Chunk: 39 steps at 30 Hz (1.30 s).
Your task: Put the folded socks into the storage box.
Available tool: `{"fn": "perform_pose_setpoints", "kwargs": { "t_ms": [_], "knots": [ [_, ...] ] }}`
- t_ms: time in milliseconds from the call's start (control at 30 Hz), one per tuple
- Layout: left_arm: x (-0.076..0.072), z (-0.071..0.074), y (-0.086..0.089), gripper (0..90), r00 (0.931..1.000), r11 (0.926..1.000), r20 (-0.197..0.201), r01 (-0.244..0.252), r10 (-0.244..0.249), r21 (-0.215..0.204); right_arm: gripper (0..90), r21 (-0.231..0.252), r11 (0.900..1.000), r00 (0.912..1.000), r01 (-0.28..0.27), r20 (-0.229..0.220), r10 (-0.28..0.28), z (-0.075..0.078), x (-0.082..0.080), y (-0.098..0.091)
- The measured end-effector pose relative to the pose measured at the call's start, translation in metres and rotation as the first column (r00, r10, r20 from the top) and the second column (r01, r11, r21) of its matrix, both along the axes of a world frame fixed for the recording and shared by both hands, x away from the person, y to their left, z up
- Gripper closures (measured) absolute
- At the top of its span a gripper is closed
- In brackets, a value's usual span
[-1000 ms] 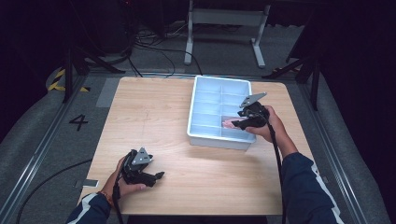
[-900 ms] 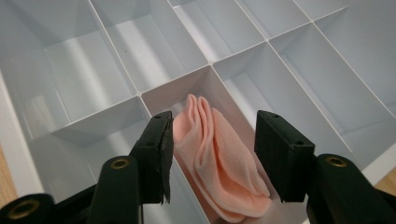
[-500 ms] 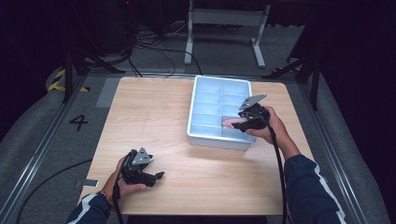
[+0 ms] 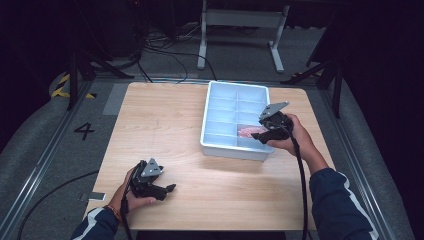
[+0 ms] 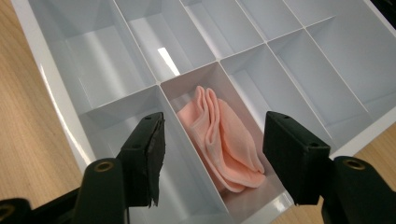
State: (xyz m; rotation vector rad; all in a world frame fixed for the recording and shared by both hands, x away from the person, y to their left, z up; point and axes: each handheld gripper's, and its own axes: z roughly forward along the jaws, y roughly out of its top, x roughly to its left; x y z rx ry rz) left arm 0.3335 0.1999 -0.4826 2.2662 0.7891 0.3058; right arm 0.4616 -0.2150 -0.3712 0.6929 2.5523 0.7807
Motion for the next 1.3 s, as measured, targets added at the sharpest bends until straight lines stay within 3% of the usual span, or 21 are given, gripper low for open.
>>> {"fn": "perform_pose_setpoints", "kwargs": {
  "t_ms": [400, 833, 1300],
  "knots": [
    [0.0, 0.0, 0.0, 19.3, 1.0, 1.0, -0.001, -0.005, 0.005, 0.001, 37.0, 0.004, 1.0, 0.9999, -0.006, 0.008, 0.006, 0.0, -0.014, -0.008],
    [0.0, 0.0, 0.0, 19.2, 1.0, 1.0, 0.0, -0.004, 0.004, -0.002, 30.5, 0.022, 0.9995, 0.9997, 0.023, 0.008, -0.024, 0.0, -0.025, -0.017],
    [-0.001, 0.0, 0.0, 19.3, 1.0, 1.0, -0.003, -0.008, 0.008, 0.0, 31.3, 0.007, 0.9997, 0.9995, 0.022, 0.02, -0.022, 0.001, -0.039, -0.026]
  ]
}}
